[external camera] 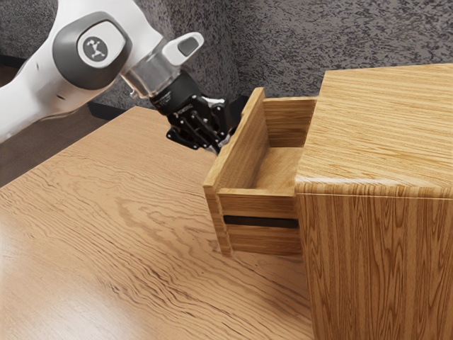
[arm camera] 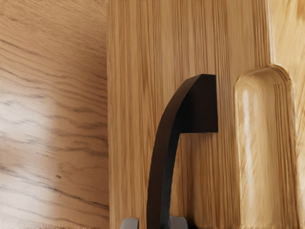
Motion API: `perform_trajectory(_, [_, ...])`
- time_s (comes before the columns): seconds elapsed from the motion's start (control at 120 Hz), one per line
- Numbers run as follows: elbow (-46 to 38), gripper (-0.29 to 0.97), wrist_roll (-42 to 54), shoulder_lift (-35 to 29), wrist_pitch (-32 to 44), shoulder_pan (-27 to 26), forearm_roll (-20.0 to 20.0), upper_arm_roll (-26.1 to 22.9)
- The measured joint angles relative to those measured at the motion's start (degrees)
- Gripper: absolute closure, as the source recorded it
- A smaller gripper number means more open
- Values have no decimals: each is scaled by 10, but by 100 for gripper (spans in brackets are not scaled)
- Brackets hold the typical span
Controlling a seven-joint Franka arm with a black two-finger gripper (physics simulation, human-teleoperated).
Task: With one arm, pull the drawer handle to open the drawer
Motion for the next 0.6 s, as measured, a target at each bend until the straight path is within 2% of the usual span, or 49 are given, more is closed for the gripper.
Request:
perform_trajectory(0.35, [-17, 71, 14, -15, -7, 1, 0, 31])
perform_trajectory(0.475, [-22, 71, 19, -17, -9, 18, 1, 20])
perform_trajectory(0.6, [-22, 71, 22, -18, -10, -1, 2, 41])
